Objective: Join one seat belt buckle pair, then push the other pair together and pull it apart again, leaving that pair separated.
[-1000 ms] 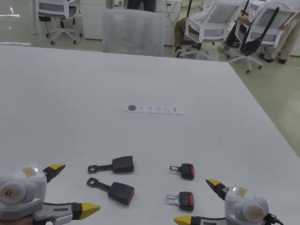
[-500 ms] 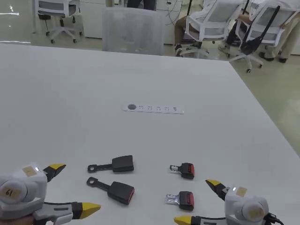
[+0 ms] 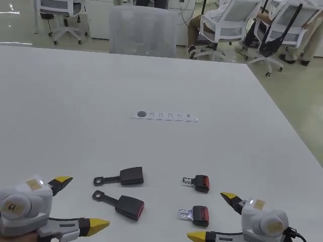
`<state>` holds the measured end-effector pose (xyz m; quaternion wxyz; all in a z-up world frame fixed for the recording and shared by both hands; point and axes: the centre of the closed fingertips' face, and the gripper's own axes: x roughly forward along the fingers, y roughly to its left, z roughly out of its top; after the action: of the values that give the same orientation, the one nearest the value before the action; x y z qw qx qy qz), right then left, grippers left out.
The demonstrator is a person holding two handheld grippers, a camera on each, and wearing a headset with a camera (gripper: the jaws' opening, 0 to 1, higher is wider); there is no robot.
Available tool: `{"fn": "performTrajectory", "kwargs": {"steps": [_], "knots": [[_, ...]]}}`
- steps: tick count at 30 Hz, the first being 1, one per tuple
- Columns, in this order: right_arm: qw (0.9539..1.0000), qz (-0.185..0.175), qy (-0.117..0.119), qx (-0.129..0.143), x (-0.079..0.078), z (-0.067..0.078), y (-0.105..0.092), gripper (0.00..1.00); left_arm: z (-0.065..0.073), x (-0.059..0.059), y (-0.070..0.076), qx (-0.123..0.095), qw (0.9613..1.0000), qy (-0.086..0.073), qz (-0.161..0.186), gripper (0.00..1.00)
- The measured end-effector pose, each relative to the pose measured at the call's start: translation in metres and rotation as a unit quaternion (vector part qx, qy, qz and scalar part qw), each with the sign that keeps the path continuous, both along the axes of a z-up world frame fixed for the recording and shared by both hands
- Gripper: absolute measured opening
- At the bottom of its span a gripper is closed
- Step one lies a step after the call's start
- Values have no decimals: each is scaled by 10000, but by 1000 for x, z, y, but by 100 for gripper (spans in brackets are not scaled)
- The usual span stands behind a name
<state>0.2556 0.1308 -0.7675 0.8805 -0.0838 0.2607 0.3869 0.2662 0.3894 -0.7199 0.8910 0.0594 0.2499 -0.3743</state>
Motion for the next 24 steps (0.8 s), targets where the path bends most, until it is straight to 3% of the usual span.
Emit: {"fn": "performTrajectory", "kwargs": {"steps": [24], "knots": [[9996,119,204,-170,8,-15,-7,92,-9,16,-11,134,9996,99,-241,98]]}}
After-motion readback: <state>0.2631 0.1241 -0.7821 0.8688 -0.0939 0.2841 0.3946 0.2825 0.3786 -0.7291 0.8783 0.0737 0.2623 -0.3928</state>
